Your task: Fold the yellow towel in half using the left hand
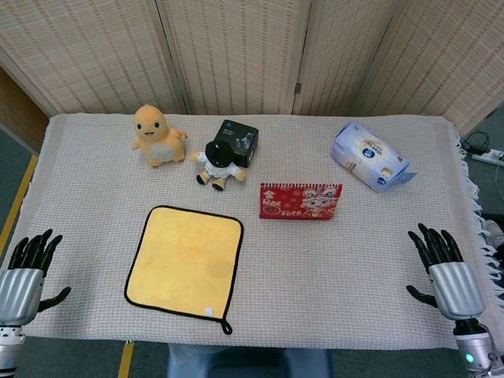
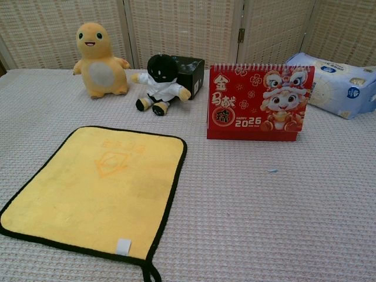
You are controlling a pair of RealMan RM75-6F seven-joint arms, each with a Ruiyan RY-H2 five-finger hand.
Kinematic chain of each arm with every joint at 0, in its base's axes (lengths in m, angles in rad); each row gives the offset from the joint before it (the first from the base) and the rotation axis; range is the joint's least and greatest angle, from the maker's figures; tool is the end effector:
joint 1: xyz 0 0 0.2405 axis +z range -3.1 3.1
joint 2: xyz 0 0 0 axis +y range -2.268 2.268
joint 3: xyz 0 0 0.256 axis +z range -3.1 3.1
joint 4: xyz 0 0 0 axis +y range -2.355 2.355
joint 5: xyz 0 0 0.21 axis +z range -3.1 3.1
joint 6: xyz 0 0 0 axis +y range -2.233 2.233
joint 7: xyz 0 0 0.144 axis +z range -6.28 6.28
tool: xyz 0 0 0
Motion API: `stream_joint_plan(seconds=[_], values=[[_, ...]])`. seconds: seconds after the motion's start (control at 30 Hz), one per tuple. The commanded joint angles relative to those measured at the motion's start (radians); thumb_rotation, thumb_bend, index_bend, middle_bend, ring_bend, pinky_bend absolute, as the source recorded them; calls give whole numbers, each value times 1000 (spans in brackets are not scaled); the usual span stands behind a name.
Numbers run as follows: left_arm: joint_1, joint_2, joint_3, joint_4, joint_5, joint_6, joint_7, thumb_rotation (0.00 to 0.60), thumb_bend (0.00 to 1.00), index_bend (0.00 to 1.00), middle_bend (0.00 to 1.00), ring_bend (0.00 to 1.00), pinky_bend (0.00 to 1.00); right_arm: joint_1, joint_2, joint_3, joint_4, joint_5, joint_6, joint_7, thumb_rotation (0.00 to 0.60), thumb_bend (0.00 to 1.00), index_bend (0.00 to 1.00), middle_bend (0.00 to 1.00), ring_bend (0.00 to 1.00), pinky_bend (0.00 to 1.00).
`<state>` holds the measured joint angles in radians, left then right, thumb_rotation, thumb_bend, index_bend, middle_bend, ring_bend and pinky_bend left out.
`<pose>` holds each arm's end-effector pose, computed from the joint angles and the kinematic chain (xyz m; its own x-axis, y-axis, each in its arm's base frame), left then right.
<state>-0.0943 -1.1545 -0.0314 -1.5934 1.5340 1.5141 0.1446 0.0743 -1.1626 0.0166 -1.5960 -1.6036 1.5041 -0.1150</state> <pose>-0.3052 0.1800 0.1488 0.5112 -0.0180 0.8593 0.8579 -0.0490 -0.5114 -0.2999 -0.1700 0.1389 0.4812 -0.0102 0.8765 -0.8724 -0.1038 0.4777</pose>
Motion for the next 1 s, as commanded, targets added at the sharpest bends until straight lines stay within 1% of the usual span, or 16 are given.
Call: stream_joint_plan(seconds=[0.03,0.17,0.3,0.37,0.43,0.47,0.5,0.53,0.6,0.67,0.7,0.77,0.8,0.87,0.9,1.0], values=[[-1,0,3,-4,1,-5,-4,600,208,66,42,81,15,1,-3,1,6,-3,2,3,600,108,0,0,0,0],[-8,-2,9,2,12,-19,-10,600,207,73,42,81,21,-5,0,-6,3,-21,18,6,600,109,0,0,0,0],[-26,-6,32,27,90,-16,-80,600,204,105,53,82,64,-12,3,-22,-2,-55,36,8,600,109,0,0,0,0],[-41,-13,43,44,138,-12,-135,600,206,119,71,93,99,-17,7,-35,-2,-71,39,10,600,109,0,0,0,0],[-59,-29,48,65,179,-7,-182,600,210,139,115,134,164,-18,13,-41,-6,-81,41,21,600,109,0,0,0,0],[-66,-33,49,69,189,-11,-191,600,213,152,150,172,208,-19,14,-42,-6,-83,41,23,600,108,0,0,0,0],[-84,-39,48,72,213,-17,-205,600,217,168,206,237,270,-18,15,-42,-9,-87,44,26,600,109,0,0,0,0],[-99,-47,43,73,229,-16,-212,600,220,185,282,324,348,-18,15,-43,-11,-93,47,28,600,108,0,0,0,0],[-134,-69,31,70,250,-33,-232,600,224,237,547,611,592,-16,13,-45,-13,-111,55,33,600,109,0,0,0,0],[-170,-83,32,40,220,-109,-276,600,225,275,738,795,723,-15,9,-47,-10,-125,59,22,600,109,0,0,0,0],[-187,-86,32,22,191,-156,-302,600,228,289,812,854,757,-15,9,-49,-9,-130,58,14,600,108,0,0,0,0],[-221,-86,26,-6,120,-259,-323,600,250,303,935,948,838,-17,4,-51,-9,-135,58,-2,600,109,0,0,0,0],[-244,-89,14,-11,80,-310,-320,600,267,316,982,986,905,-16,1,-53,-8,-141,58,-11,600,109,0,0,0,0],[-265,-105,-12,-5,28,-348,-299,600,279,349,1000,1000,982,-14,2,-60,-9,-153,54,-13,600,109,0,0,0,0],[-279,-118,-29,2,-2,-367,-287,600,281,365,1000,1000,998,-13,4,-65,-10,-160,51,-7,600,109,0,0,0,0],[-309,-139,-68,5,-75,-408,-257,600,284,384,1000,1000,1000,-12,12,-70,-12,-162,46,8,600,109,0,0,0,0]])
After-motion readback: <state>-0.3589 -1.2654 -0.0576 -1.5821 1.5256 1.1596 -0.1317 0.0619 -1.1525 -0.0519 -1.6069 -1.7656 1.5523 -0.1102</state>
